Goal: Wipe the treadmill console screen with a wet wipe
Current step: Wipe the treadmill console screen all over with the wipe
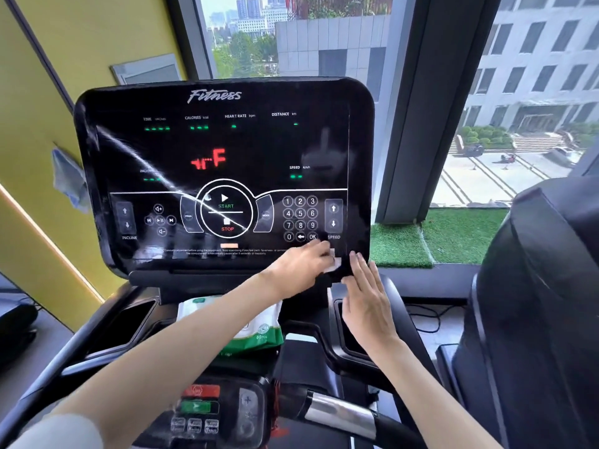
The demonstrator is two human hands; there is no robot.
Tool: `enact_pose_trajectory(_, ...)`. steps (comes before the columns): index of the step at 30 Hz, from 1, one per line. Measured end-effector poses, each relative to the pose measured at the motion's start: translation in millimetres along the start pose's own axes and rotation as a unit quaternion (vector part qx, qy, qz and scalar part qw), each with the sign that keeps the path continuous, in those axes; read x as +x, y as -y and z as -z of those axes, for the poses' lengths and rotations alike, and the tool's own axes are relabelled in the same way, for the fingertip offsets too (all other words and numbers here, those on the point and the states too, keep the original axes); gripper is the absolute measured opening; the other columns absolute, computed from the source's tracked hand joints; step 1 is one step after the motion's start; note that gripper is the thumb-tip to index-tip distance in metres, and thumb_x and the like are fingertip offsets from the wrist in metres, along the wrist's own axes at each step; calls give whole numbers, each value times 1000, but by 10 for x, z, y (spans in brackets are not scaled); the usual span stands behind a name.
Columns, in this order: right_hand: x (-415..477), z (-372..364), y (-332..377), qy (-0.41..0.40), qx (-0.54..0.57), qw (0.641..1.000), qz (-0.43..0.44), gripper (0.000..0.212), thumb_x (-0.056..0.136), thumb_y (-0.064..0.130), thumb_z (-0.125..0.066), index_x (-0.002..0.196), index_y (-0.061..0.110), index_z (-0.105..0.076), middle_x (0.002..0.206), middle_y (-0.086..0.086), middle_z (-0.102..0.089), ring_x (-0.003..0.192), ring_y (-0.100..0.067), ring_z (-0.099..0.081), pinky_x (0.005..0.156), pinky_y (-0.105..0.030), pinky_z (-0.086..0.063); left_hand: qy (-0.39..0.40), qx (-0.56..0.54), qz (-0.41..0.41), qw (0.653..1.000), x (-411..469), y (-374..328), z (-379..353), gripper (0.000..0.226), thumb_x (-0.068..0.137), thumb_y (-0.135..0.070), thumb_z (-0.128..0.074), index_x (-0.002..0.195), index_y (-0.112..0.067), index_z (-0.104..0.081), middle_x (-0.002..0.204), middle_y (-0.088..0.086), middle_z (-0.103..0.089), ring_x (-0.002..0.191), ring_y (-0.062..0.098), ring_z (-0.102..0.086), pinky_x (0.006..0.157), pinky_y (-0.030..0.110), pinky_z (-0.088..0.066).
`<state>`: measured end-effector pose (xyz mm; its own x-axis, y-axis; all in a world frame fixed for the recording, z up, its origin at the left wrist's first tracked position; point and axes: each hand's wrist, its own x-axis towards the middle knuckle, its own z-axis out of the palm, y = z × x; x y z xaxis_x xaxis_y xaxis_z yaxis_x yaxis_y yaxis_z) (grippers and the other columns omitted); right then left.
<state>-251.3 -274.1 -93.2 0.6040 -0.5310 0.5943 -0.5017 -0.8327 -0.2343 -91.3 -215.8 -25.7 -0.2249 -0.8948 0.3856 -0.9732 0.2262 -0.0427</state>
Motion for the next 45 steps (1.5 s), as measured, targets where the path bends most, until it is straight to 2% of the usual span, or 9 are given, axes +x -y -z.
enact_pose_trajectory(4, 2, 0, -23, -18, 7, 1000, 4, 20, 83, 1, -41, 73, 6, -57, 136, -22, -48, 130, -32, -42, 111, -44, -26, -113, -52, 150, 981, 127, 77, -11, 46, 67, 18, -47, 100, -11, -61, 88, 10, -53, 81, 25, -50, 50, 36, -51)
enact_pose_trajectory(9, -4, -30, -77, -5, -4, 1000, 11, 19, 66, -11, -63, 75, 5, -59, 138, -19, -47, 130, -30, -43, 113, -42, -25, 20, 7, -10, 1000, 109, 2, -8, 42, 58, 20, -59, 91, -5, -66, 89, 9, -57, 82, 28, -58, 47, 36, -53)
enact_pose_trajectory(14, 20, 13, -46, -12, -11, 1000, 4, 18, 67, -10, -62, 74, 6, -58, 137, -21, -47, 130, -31, -42, 112, -44, -26, -137, -40, 162, 976, 352, 108, 119, 41, 65, 20, -56, 94, -7, -66, 85, 10, -53, 79, 27, -52, 48, 35, -50)
enact_pose_trajectory(19, 74, 45, -7, -20, 2, 1000, 17, 17, 70, -7, -55, 80, 6, -60, 137, -21, -47, 131, -30, -42, 110, -46, -31, 21, 73, -86, 993, 232, 48, 113, 43, 58, 13, -63, 96, -9, -63, 88, 6, -55, 82, 21, -52, 41, 31, -50)
enact_pose_trajectory(25, 153, 55, 53, -18, 3, 1000, 24, 15, 71, -6, -62, 78, 8, -58, 138, -20, -46, 131, -28, -42, 111, -44, -28, -170, -11, 167, 971, 679, 218, 381, 37, 74, 12, -46, 101, -4, -63, 88, 11, -51, 81, 25, -47, 48, 36, -50)
enact_pose_trajectory(31, 187, 55, 31, -14, 0, 1000, 21, 16, 67, -5, -65, 73, 8, -57, 135, -22, -50, 128, -30, -45, 112, -42, -27, -54, 151, -85, 983, 406, 85, 265, 35, 73, 3, -44, 99, -7, -64, 94, 8, -60, 83, 22, -53, 49, 29, -51)
enact_pose_trajectory(38, 217, 74, 64, -6, 5, 1000, 23, 20, 66, -6, -68, 74, 9, -58, 138, -20, -47, 131, -28, -42, 112, -41, -26, -190, 20, 166, 967, 573, 372, 476, 54, 64, 20, -46, 110, -3, -62, 92, 12, -51, 85, 27, -44, 52, 40, -51)
enact_pose_trajectory(43, 257, 56, 114, -15, 16, 999, 24, 43, 61, -11, -67, 101, 4, -63, 135, -19, -51, 129, -28, -45, 112, -40, -26, -23, 108, -118, 987, 218, 233, 247, 38, 72, 6, -39, 101, -9, -57, 93, 7, -52, 82, 22, -42, 48, 32, -50)
enact_pose_trajectory(45, 274, 65, 134, -11, 25, 999, 25, 63, 61, -12, -65, 122, 1, -54, 135, -17, -51, 129, -27, -44, 111, -40, -24, -54, 87, -76, 992, 237, 427, 363, 44, 72, 3, -32, 108, -12, -54, 93, 7, -49, 84, 24, -44, 52, 33, -51)
